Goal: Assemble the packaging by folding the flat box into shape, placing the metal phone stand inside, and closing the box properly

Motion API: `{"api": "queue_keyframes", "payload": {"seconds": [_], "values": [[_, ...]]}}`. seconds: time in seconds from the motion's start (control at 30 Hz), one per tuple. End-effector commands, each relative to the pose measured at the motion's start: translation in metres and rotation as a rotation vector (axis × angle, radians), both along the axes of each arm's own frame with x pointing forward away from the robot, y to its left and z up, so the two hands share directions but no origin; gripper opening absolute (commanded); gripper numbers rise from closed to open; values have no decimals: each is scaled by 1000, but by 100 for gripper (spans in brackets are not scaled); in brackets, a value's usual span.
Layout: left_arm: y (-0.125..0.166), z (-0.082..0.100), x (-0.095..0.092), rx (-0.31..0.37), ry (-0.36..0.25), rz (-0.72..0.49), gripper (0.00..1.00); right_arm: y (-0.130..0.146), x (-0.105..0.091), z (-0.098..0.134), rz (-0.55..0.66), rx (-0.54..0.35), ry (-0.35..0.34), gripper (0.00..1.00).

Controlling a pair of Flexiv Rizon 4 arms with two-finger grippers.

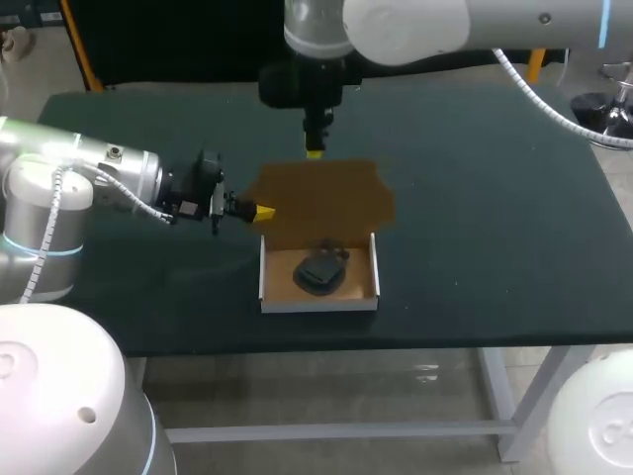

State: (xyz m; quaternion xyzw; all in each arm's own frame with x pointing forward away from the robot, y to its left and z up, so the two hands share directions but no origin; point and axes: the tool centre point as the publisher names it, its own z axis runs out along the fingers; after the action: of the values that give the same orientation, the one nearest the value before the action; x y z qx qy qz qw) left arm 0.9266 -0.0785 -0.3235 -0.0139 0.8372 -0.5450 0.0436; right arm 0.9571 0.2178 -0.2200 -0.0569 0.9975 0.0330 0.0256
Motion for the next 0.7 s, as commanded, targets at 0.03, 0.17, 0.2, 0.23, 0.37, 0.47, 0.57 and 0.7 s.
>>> {"api": "queue_keyframes", "payload": {"seconds": [0.03, 0.17, 0.2, 0.23, 0.37, 0.47, 0.57, 0.7], "values": [[0, -1, 0, -1, -1, 0, 0, -3, -7, 0, 0, 4, -10, 27], [0, -1, 0, -1, -1, 0, 0, -5, -11, -1, -1, 1, -10, 27], [0, -1, 0, -1, -1, 0, 0, -6, -12, -1, -2, 0, -10, 27], [0, -1, 0, -1, -1, 0, 0, -7, -13, -1, -4, -1, -11, 27], [0, -1, 0, -1, -1, 0, 0, -9, -16, -2, -9, -4, -9, 27], [0, -1, 0, -1, -1, 0, 0, -10, -19, -3, -9, -6, -8, 27], [0, -1, 0, -1, -1, 0, 0, -9, -22, -3, -6, -6, -7, 27], [0, -1, 0, -1, -1, 0, 0, -8, -24, -4, -2, -7, -5, 28]]}}
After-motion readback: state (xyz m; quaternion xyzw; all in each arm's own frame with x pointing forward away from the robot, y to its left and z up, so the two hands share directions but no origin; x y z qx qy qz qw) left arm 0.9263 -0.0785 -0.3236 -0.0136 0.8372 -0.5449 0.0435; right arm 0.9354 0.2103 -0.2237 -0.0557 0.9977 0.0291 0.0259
